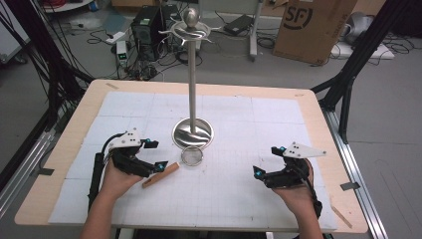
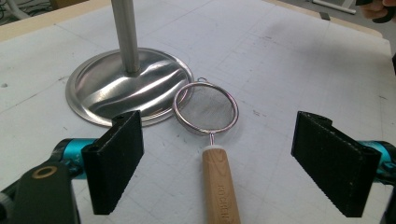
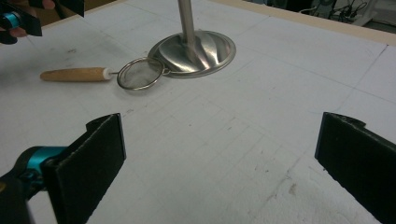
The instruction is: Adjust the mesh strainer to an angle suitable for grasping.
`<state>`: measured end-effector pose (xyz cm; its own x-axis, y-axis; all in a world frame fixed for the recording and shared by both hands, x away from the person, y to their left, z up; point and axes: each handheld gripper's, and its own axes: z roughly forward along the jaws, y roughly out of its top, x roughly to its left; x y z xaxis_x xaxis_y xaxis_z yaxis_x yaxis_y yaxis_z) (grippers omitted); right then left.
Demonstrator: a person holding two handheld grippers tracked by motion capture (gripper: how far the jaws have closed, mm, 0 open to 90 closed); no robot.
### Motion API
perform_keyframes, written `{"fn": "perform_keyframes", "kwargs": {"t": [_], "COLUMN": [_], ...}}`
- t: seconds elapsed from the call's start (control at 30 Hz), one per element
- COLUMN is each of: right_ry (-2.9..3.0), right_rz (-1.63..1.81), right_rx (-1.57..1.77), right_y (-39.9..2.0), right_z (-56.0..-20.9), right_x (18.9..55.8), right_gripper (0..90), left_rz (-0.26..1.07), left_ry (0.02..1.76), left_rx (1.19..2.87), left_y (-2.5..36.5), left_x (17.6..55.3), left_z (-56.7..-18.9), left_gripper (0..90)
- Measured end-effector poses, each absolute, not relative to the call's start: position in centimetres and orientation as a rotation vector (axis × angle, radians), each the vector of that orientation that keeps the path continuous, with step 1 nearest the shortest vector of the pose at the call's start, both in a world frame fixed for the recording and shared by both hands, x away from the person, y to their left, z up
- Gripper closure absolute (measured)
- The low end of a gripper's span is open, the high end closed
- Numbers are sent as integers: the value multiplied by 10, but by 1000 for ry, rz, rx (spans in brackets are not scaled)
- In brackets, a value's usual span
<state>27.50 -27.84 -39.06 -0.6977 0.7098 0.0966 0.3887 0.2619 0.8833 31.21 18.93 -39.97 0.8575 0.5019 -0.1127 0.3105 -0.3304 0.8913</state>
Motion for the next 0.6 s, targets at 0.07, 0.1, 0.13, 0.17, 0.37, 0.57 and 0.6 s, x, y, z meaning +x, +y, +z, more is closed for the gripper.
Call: {"fn": "perform_keyframes", "kwargs": {"t": [0.07, 0.1, 0.13, 0.17, 0.37, 0.57, 0.6], "right_ry": [2217, 2220, 2221, 2220, 2217, 2222, 2222], "right_rz": [1409, 1408, 1405, 1404, 1397, 1382, 1382], "right_rx": [1002, 1003, 1004, 1001, 1005, 1011, 1011], "right_y": [-278, -278, -278, -278, -278, -277, -277], "right_z": [-391, -391, -391, -391, -391, -392, -392], "right_x": [275, 275, 275, 275, 275, 275, 275], "right_gripper": [6, 6, 6, 6, 6, 6, 6], "left_rz": [219, 221, 221, 222, 225, 208, 209], "left_ry": [596, 595, 595, 597, 603, 591, 592], "left_rx": [1943, 1943, 1943, 1945, 1955, 1996, 2007], "left_y": [189, 189, 189, 189, 188, 184, 184], "left_x": [312, 312, 312, 312, 312, 312, 313], "left_z": [-399, -399, -399, -399, -400, -403, -404], "left_gripper": [176, 176, 176, 176, 177, 205, 205]}}
